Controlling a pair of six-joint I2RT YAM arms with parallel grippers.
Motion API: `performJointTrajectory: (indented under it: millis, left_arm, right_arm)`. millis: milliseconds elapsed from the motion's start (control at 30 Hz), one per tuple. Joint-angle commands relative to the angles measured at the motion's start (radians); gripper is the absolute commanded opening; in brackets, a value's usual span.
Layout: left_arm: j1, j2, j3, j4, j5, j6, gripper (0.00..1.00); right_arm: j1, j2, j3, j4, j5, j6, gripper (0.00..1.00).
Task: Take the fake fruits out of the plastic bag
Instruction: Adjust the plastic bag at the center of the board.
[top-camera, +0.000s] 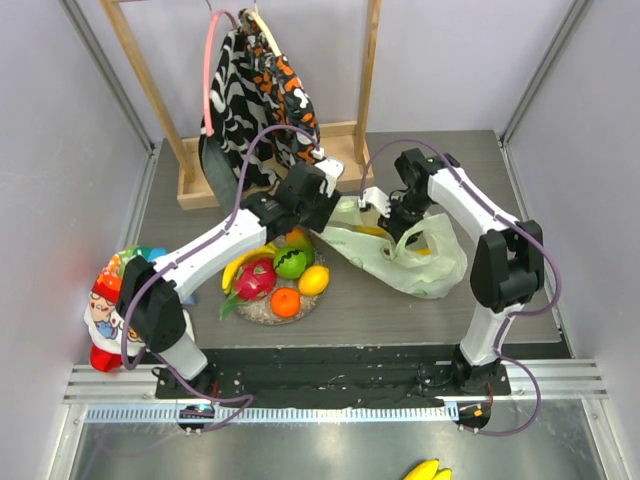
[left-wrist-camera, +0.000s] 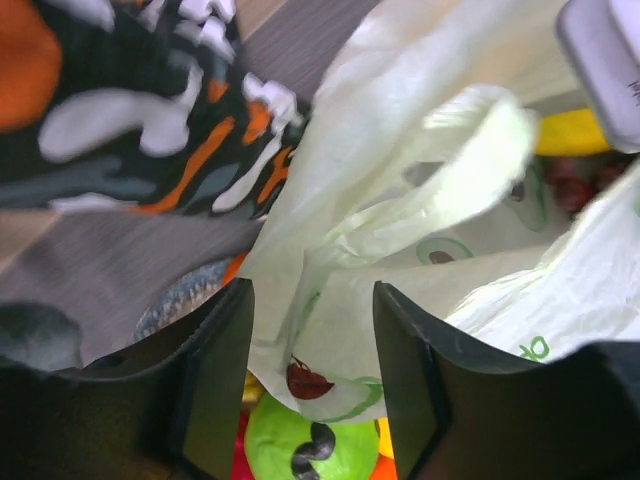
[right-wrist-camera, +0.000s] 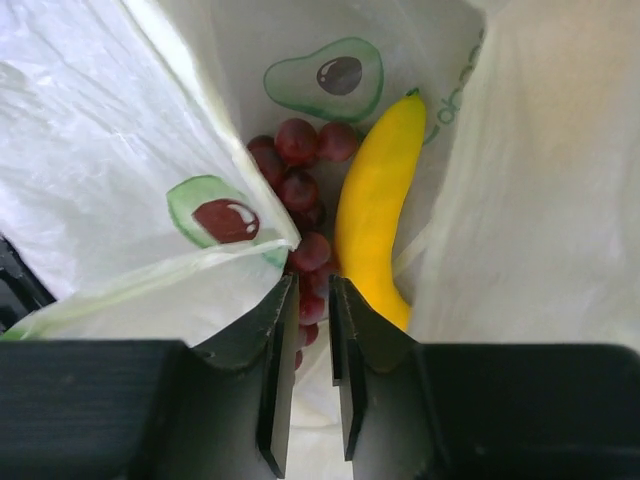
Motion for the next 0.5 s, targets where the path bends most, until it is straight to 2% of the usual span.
performJointTrajectory:
  millis: [0, 33, 100, 167, 333, 467]
  left_arm:
    - [0.017, -0.078, 0.052, 0.036, 0.269, 0.337, 0.57]
    - [0.020, -0.096, 0.035, 0.061, 0.343, 0.385, 0.57]
    - [0.019, -0.129, -0.005, 0.126, 0.415, 0.516, 0.65]
    - [0.016, -0.112, 0.018, 0.130, 0.460, 0.540, 0.67]
    - [0.013, 0.015, 0.170, 0.039, 0.515, 0.577, 0.66]
    - [-0.004, 0.044, 0.205, -0.040, 0.592, 0.722, 0.62]
  right_arm:
    - [-0.001, -0.134, -0.031, 0.032, -0.007, 0.076, 0.28]
    - [-0.001, -0.146, -0.034, 0.036, -0.012, 0.085, 0.29]
    - [0.000, -0.155, -0.040, 0.040, -0.024, 0.110, 0.30]
    - [0.002, -0.160, -0.045, 0.049, -0.046, 0.139, 0.30]
    - [-0.004, -0.168, -0.048, 0.059, -0.053, 0.184, 0.31]
    - [-0.017, -0.217, -0.075, 0.065, -0.066, 0.225, 0.31]
